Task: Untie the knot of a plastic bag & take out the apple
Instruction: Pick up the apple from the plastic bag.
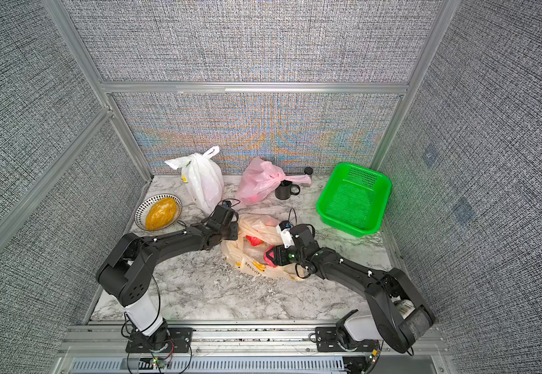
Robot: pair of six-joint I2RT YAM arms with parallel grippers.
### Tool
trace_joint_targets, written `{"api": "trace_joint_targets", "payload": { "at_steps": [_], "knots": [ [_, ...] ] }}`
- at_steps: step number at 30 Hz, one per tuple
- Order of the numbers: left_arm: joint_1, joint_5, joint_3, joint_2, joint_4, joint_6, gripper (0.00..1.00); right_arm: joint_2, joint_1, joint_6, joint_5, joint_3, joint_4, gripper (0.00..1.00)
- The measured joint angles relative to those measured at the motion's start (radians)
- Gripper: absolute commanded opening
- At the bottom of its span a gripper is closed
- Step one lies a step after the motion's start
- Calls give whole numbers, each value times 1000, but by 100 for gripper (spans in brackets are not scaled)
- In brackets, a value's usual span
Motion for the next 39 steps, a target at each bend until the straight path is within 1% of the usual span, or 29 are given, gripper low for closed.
{"api": "trace_joint_targets", "payload": {
  "at_steps": [3, 5, 7, 9, 11, 14, 20, 26, 29, 39],
  "knots": [
    [-5, -5, 0, 0, 0, 0, 47, 28, 1, 1, 18, -9, 9, 47],
    [-7, -6, 0, 0, 0, 0, 48, 47, 7, 1, 31, -5, 14, 55],
    [-12, -8, 1, -2, -1, 0, 48, 61, 18, 0, 48, 12, 6, 67],
    [-18, -11, 3, -6, -3, 4, 48, 64, 36, -6, 66, 35, -18, 74],
    [-23, -14, 6, -11, -3, 4, 48, 57, 54, -13, 76, 61, -42, 78],
    [-28, -14, 13, -13, -3, 8, 48, 35, 76, -21, 99, 109, -89, 81],
    [-36, -14, 23, -13, -6, 16, 48, 16, 92, -37, 156, 203, -173, 84],
    [-37, -14, 26, -13, -7, 21, 48, 23, 145, -72, 204, 275, -233, 84],
    [-37, -14, 27, -11, -7, 22, 48, 28, 164, -85, 207, 295, -240, 84],
    [-38, -14, 31, -5, -7, 24, 48, 189, 175, -103, 222, 335, -241, 85]
  ]
}}
